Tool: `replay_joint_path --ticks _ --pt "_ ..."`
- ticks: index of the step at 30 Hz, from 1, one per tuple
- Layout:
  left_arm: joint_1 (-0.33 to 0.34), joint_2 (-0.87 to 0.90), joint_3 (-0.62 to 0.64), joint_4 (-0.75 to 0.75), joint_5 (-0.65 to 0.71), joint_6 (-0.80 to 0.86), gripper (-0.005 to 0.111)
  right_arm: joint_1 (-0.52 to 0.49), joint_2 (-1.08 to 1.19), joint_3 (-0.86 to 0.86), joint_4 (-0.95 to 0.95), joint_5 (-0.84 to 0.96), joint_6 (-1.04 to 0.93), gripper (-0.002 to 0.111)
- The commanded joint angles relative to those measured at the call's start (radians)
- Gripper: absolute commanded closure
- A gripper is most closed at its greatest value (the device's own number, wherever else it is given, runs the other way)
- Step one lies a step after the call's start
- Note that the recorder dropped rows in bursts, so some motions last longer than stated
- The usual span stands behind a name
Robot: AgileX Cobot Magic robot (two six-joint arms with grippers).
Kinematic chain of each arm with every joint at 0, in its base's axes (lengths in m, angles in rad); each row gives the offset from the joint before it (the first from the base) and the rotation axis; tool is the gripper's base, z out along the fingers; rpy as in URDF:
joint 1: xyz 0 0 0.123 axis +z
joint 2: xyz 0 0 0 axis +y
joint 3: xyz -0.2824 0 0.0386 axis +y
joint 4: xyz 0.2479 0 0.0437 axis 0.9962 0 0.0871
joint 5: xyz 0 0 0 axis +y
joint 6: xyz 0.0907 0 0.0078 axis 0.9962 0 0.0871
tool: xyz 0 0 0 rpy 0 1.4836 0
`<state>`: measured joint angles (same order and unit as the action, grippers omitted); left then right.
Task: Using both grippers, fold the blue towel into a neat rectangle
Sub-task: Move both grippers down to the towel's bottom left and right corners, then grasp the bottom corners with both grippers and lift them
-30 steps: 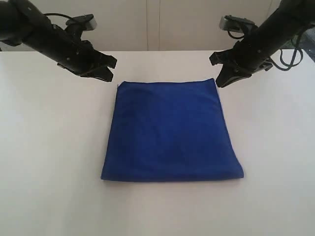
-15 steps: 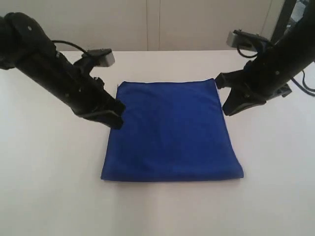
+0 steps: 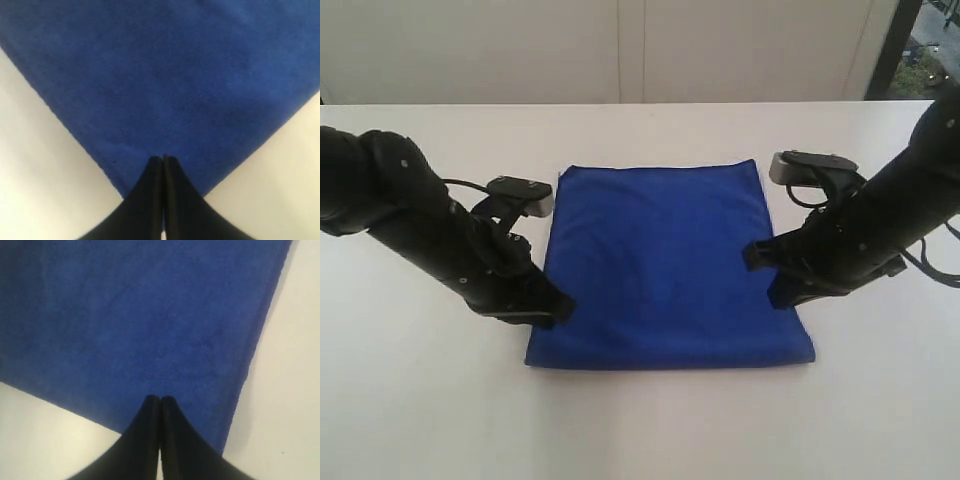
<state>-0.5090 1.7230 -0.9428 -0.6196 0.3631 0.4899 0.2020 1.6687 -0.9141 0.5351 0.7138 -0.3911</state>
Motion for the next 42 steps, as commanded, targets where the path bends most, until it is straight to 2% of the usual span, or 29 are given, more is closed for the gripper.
replay_joint_path --ticks 1,7,18,28,42 --pt "-0.003 0.002 0.051 -0.006 -0.087 0.006 0.107 0.001 0.006 0.032 0.013 -0.059 0.0 0.108" --pt "-0.003 0.035 0.062 -0.006 -0.111 0.008 0.107 0.001 0.043 0.068 0.011 -0.119 -0.005 0.108" --pt "-0.003 0.085 0.063 0.017 -0.028 0.008 0.107 0.001 0.108 0.068 -0.036 -0.113 -0.002 0.108" --pt "-0.003 0.085 0.063 0.123 0.061 0.0 0.107 0.001 0.108 0.068 -0.049 -0.085 0.033 0.108" --pt "-0.003 0.085 0.063 0.274 0.045 -0.118 0.107 0.001 0.108 0.068 -0.008 -0.04 0.031 0.108"
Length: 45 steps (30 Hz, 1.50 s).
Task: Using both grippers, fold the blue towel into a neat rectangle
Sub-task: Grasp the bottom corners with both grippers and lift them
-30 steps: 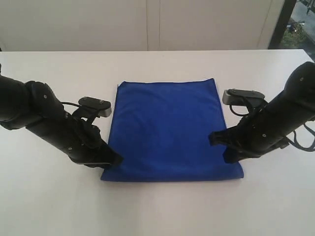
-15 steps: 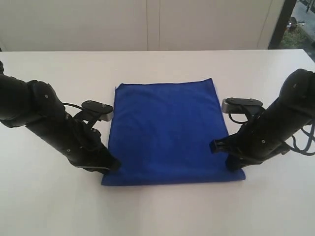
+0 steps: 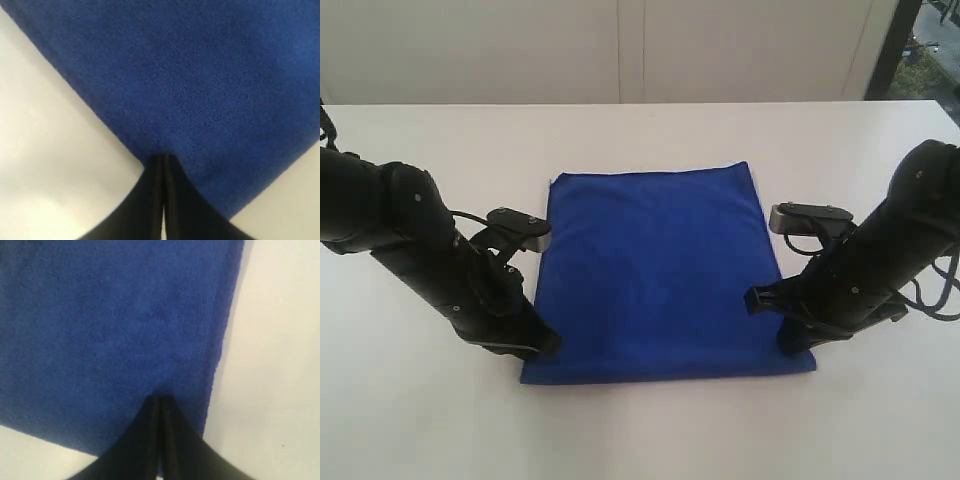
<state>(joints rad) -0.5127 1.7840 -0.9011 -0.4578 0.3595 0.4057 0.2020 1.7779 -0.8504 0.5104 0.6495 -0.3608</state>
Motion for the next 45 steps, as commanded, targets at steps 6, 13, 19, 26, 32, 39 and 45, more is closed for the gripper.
replay_joint_path --ticks 6,13,19,26,32,39,45 --pt "0.001 0.019 0.022 0.112 0.027 -0.04 0.107 0.001 -0.013 0.002 0.017 0.007 0.0 0.108" --pt "0.001 -0.054 -0.019 0.127 0.034 -0.04 0.107 0.001 -0.161 -0.001 0.006 -0.045 -0.017 0.108" --pt "0.001 -0.148 -0.047 0.136 0.105 -0.025 0.107 0.001 -0.307 -0.013 -0.015 0.047 -0.269 0.108" --pt "0.001 -0.26 -0.051 0.128 0.339 0.422 0.107 0.026 -0.424 0.003 -0.015 0.135 -0.562 0.108" --pt "0.001 -0.229 -0.049 0.061 0.329 0.598 0.107 0.068 -0.401 0.096 -0.013 0.121 -0.823 0.108" --pt "0.001 -0.179 -0.048 0.046 0.263 0.716 0.069 0.096 -0.344 0.169 -0.013 -0.036 -0.9 0.09" --pt "0.001 -0.124 -0.042 0.024 0.253 0.761 0.06 0.096 -0.267 0.178 -0.005 -0.062 -0.984 0.079"
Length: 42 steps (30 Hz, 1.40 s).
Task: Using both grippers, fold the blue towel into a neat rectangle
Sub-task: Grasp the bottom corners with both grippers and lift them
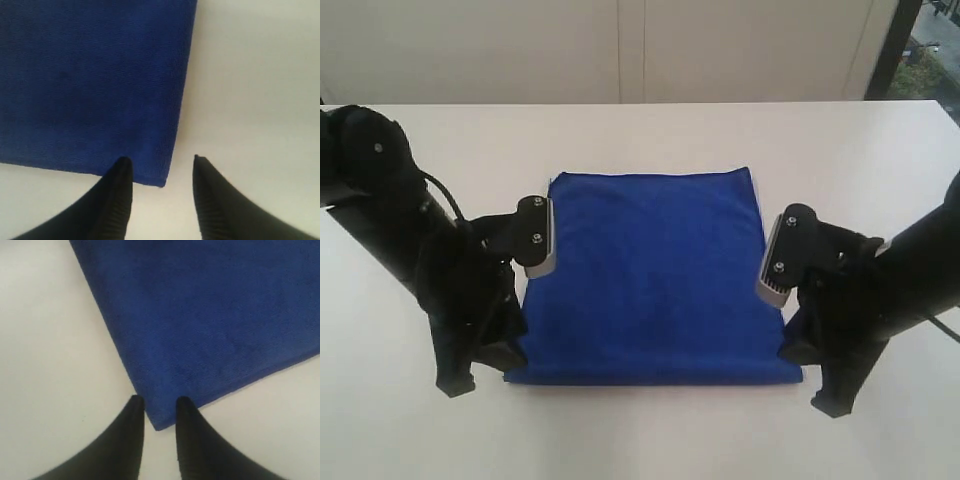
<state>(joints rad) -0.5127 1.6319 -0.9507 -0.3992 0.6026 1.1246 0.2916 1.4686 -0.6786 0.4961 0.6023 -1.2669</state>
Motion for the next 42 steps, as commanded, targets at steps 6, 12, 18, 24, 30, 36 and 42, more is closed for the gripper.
replay_joint_path --ticks 6,12,18,24,30,36,42 --pt "0.001 0.068 0.037 -0.106 -0.031 0.17 0.06 0.006 0.092 0.006 0.031 -0.028 -0.146 0.071" --pt "0.001 0.094 0.046 -0.111 -0.095 0.173 0.06 0.006 0.127 0.006 0.034 -0.054 -0.146 0.071" --pt "0.001 0.117 0.046 -0.115 -0.095 0.181 0.06 0.006 0.154 0.006 0.035 -0.058 -0.146 0.071" --pt "0.001 0.121 0.046 -0.115 -0.088 0.192 0.072 0.006 0.188 0.006 0.036 -0.059 -0.146 0.078" --pt "0.001 0.121 0.046 -0.115 -0.076 0.192 0.096 0.006 0.19 0.006 0.038 -0.059 -0.146 0.097" --pt "0.001 0.113 0.046 -0.115 -0.073 0.187 0.107 0.006 0.176 0.004 0.038 -0.036 -0.146 0.108" --pt "0.001 0.031 0.03 -0.12 0.152 0.162 0.107 0.006 0.066 0.002 0.038 0.094 -0.142 0.108"
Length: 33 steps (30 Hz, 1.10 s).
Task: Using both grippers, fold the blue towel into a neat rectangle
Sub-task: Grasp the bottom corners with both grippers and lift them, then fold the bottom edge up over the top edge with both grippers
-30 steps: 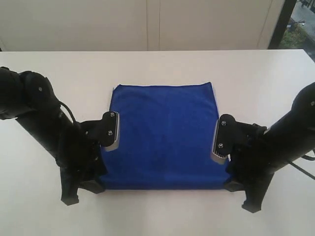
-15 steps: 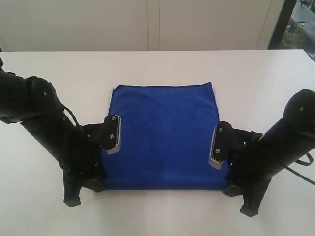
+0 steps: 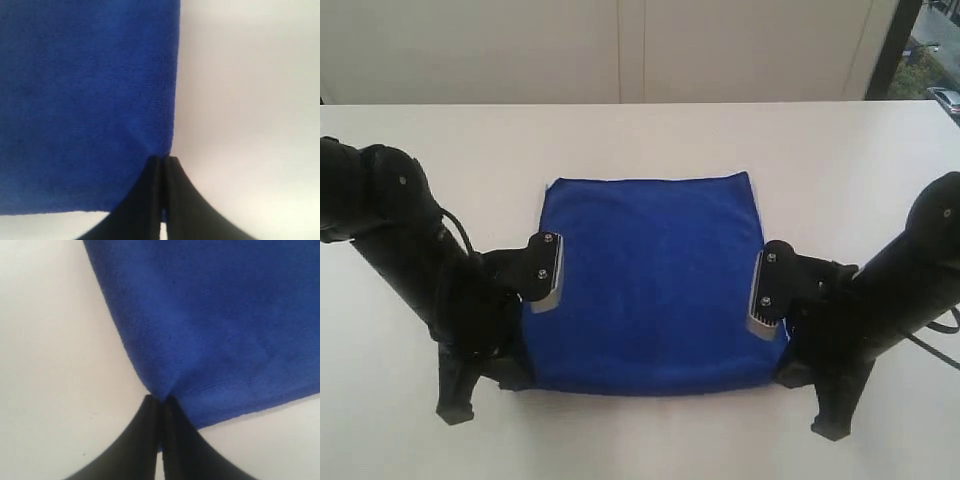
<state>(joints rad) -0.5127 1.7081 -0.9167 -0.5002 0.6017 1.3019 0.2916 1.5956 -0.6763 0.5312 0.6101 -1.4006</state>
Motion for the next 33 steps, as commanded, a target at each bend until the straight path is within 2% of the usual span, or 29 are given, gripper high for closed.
replay_joint_path --ticks 1,4,8,11,23,33 --pt "0.001 -0.049 -0.004 -0.019 0.187 -0.028 0.107 0.006 -0.075 0.0 0.003 0.115 -0.008 0.108" --pt "0.001 -0.051 -0.004 -0.019 0.21 -0.033 0.107 0.006 -0.104 0.0 0.003 0.128 -0.008 0.108" --pt "0.001 -0.079 -0.011 0.098 0.168 -0.207 0.107 0.006 -0.161 -0.029 -0.012 0.098 -0.008 0.108" --pt "0.001 -0.091 -0.046 0.119 0.135 -0.294 0.107 0.006 -0.161 -0.052 -0.012 0.011 -0.008 0.108" --pt "0.005 -0.091 -0.102 0.15 -0.24 -0.378 0.107 0.006 -0.076 -0.126 -0.012 -0.21 0.058 0.108" --pt "0.063 -0.04 -0.138 0.15 -0.375 -0.41 0.107 0.006 0.048 -0.278 -0.012 -0.29 0.152 0.108"
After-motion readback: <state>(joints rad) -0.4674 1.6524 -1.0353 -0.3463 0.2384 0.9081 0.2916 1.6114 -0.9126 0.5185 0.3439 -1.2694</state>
